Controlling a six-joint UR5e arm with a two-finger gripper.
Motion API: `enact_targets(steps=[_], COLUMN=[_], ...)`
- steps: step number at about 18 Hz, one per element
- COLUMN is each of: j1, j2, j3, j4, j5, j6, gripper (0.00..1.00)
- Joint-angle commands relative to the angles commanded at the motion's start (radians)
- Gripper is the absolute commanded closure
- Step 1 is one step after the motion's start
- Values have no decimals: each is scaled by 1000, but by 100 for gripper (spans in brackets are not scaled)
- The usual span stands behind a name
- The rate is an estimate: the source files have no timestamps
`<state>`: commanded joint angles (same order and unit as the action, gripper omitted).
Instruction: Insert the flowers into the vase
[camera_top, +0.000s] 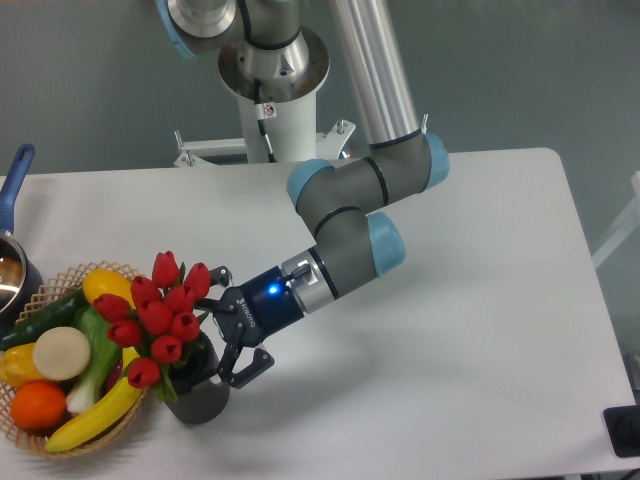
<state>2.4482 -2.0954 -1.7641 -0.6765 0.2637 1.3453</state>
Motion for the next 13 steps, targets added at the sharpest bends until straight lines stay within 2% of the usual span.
enact_targets(steps=[3, 5, 7, 10, 13], j1=[8, 8, 6, 6, 5], j2=[23, 64, 78, 81, 121], j3=[14, 9, 2, 32, 43], j4=[2, -3, 0, -3, -2], j5=[55, 103, 140, 253, 345], j6=[3, -3, 2, 2, 3], gripper=[0, 0, 0, 0, 0])
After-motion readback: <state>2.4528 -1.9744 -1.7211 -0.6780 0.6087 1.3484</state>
